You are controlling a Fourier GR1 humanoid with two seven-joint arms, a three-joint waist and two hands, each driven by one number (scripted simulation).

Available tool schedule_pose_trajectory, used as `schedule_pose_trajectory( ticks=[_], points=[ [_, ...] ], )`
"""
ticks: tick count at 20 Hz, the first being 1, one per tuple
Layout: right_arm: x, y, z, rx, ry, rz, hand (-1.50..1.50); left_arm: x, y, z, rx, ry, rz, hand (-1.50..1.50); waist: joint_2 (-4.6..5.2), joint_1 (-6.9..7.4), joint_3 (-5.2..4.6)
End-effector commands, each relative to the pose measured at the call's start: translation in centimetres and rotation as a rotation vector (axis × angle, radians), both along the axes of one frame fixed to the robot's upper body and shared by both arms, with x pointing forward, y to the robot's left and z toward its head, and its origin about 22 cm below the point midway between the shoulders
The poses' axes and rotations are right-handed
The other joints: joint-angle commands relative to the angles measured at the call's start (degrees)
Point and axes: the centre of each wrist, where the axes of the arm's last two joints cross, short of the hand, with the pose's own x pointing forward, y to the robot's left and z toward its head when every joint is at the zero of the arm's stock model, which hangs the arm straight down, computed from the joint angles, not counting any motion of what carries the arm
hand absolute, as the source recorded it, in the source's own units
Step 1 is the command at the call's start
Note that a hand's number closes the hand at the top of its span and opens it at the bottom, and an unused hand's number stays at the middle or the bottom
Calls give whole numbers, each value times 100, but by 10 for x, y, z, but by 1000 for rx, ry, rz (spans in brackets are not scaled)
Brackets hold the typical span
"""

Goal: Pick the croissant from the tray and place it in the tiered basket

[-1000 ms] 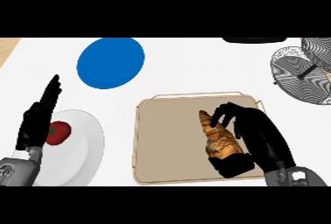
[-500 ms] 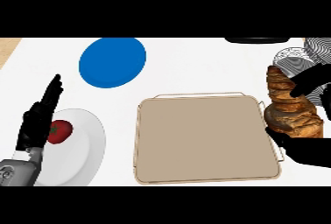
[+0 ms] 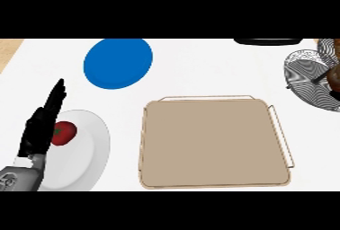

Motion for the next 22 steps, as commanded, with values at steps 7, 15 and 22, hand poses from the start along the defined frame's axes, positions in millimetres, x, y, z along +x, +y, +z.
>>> schedule_pose_trajectory(
  ticks=[7, 15, 22],
  points=[
    [54, -45, -9, -237, -29, -65, 150, 12, 5, 1, -10, 3, -11, 0, 35, 50, 2],
    [85, -77, 2, -441, -79, -267, 150, 13, 0, 9, 10, -17, -17, 0, 30, 86, 1],
    [113, -127, -33, -451, -40, -174, 150, 21, -13, -3, 13, -13, -8, 0, 42, 83, 4]
  ],
)
